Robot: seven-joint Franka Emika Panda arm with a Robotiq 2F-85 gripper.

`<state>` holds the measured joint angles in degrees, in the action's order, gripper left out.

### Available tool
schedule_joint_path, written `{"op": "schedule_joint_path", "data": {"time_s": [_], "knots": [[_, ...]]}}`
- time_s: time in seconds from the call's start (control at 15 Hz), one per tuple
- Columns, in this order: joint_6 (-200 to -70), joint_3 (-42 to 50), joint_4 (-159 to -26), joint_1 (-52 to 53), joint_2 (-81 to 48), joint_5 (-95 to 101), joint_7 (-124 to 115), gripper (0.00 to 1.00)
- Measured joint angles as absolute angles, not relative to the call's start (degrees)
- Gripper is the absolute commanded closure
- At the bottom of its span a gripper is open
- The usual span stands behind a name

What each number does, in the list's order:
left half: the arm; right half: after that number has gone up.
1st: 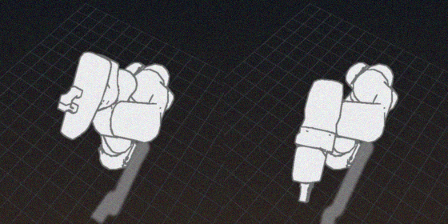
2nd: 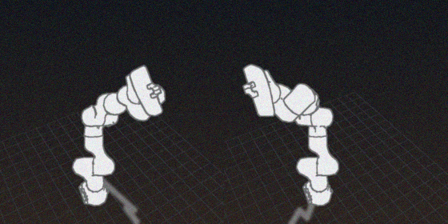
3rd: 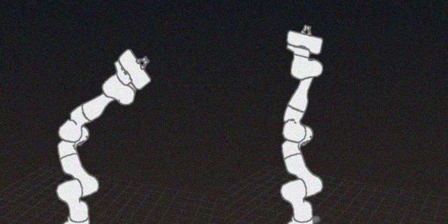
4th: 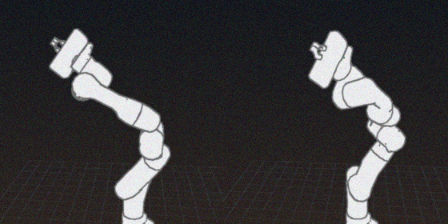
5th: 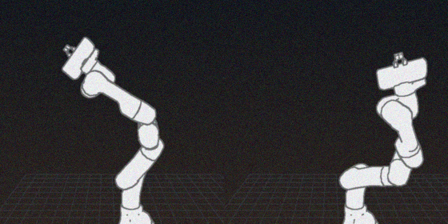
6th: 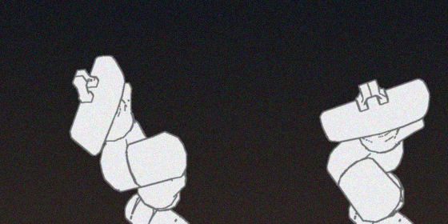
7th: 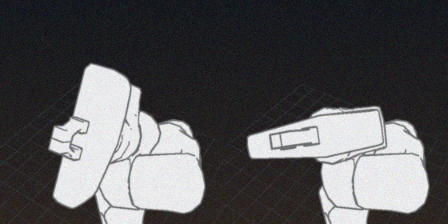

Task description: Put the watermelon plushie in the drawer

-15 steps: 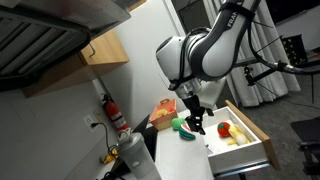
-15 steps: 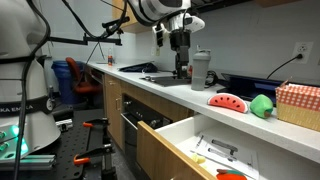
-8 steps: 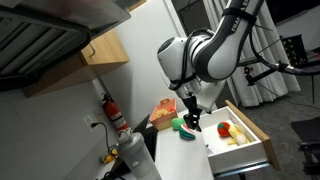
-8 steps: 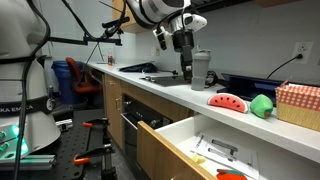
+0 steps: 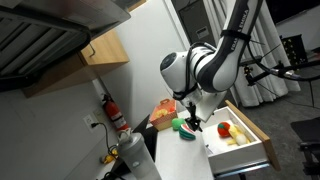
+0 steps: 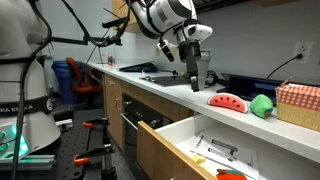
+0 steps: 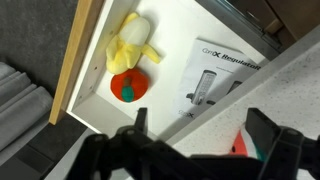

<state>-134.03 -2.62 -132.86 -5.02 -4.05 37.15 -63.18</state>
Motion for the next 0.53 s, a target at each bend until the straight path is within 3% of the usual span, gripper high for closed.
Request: {"op": "schedule_joint_path", "data": {"time_s": [0.53], "knots": [[-134.03,-1.74,-130.13,-4.17,-7.09,37.15,-64.3,0.0]]}}
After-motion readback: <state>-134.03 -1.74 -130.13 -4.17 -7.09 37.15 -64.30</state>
